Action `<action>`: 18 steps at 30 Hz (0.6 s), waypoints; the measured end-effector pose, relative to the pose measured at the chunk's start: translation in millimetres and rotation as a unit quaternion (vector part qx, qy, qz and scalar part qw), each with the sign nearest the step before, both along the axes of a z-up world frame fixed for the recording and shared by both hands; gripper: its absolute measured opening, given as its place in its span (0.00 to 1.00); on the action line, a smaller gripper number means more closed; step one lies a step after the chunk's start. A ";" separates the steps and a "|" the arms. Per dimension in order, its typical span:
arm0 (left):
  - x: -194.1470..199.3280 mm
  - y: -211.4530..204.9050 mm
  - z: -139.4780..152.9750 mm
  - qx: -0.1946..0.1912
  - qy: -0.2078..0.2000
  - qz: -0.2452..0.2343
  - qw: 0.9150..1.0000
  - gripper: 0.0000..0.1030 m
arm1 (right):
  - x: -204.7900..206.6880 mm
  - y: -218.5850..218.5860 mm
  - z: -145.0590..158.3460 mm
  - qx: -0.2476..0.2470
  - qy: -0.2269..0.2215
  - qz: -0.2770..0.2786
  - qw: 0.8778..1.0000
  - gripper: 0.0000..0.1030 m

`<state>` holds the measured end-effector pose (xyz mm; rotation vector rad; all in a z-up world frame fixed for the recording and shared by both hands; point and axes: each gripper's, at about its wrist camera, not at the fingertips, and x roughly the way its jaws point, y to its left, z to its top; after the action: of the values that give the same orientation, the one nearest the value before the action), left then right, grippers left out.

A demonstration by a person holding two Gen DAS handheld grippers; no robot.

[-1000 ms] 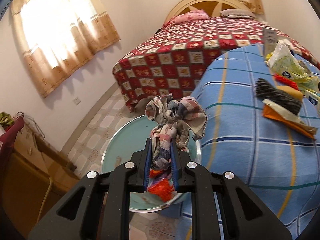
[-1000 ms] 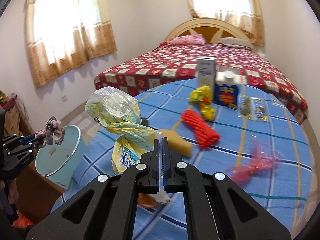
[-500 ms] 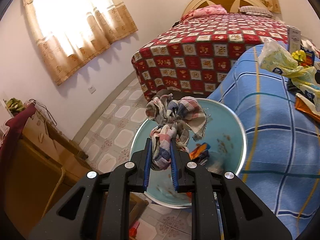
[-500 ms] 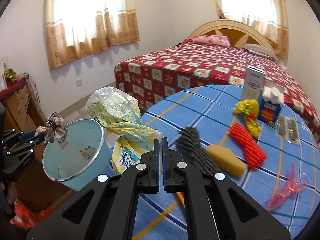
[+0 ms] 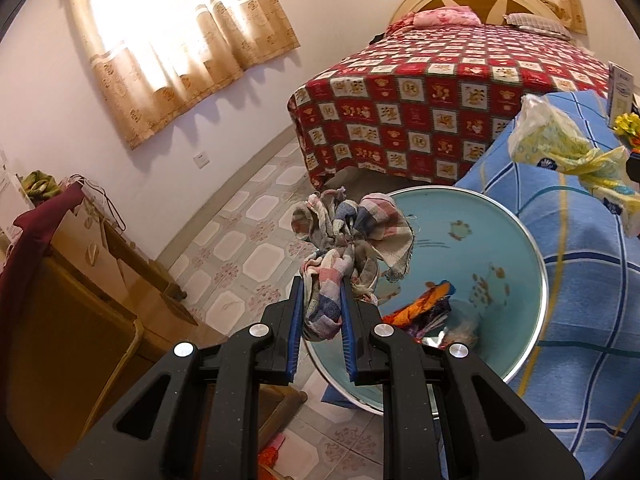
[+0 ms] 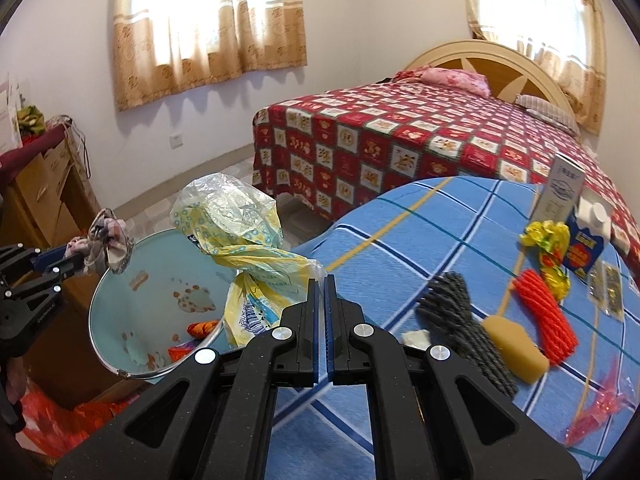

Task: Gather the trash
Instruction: 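Carry the plaid cloth with the left tool while the right tool carries the clear-yellow bag to the bin, then open the left tool over the bin while the right tool drops the clear-yellow bag in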

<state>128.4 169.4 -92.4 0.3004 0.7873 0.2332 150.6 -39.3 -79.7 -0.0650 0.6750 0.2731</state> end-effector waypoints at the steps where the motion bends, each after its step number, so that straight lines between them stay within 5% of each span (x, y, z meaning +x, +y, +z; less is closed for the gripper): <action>1: 0.4 1.8 0.0 0.001 -0.001 0.002 1.000 0.17 | 1.4 2.5 -0.6 -0.001 0.001 0.002 1.000 0.03; 18: 5.7 16.7 -2.1 -0.003 0.003 0.018 1.000 0.17 | 10.0 39.7 -7.1 -0.020 0.008 0.038 0.999 0.03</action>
<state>134.1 186.1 -94.5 0.2818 0.8001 0.2642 160.6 0.4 -86.8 -0.1276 0.6953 0.3327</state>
